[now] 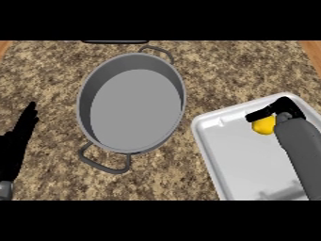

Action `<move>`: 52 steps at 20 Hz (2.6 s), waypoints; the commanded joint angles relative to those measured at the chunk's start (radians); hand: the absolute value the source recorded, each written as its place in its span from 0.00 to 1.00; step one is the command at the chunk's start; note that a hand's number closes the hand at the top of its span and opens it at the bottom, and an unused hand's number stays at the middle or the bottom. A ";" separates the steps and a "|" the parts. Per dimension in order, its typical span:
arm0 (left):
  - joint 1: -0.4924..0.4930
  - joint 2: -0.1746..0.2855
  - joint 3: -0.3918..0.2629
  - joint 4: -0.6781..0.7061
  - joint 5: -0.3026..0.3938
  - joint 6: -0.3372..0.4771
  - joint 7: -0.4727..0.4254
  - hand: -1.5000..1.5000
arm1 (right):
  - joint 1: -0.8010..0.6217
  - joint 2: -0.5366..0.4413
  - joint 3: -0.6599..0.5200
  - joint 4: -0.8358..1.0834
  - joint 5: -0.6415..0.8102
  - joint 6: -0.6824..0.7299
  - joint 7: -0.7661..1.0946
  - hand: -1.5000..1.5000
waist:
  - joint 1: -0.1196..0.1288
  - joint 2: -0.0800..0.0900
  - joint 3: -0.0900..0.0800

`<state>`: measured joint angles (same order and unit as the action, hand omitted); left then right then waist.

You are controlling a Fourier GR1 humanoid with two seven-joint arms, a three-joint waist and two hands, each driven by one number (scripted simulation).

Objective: Pick the lemon from the tray and place it in the pot

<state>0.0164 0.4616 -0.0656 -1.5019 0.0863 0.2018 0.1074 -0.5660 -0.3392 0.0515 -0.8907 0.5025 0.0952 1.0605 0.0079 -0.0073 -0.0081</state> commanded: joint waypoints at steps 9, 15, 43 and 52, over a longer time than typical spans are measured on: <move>-0.128 -0.016 -0.097 -0.008 -0.026 -0.076 0.019 0.50 | -0.368 0.336 0.649 -0.215 0.112 0.039 -0.063 1.00 | 0.214 0.016 0.004; -0.138 -0.038 -0.100 0.034 -0.045 -0.049 0.031 0.50 | -0.592 0.338 0.807 -0.307 0.221 -0.078 0.146 1.00 | 0.160 -0.003 0.001; -0.075 -0.012 -0.004 0.039 -0.028 -0.046 0.001 0.50 | -0.801 0.339 0.732 -0.011 0.216 -0.527 0.086 1.00 | 0.064 0.022 0.006; -0.095 -0.055 -0.033 0.014 -0.064 -0.019 0.019 0.50 | -0.839 0.339 0.716 0.276 0.098 -0.588 -0.142 1.00 | 0.084 0.031 0.005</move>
<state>-0.0672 0.4231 -0.0852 -1.4758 0.0421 0.1668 0.1112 -1.4074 -0.0037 0.7572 -0.7236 0.6387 -0.4372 0.9670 0.0878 0.0207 -0.0029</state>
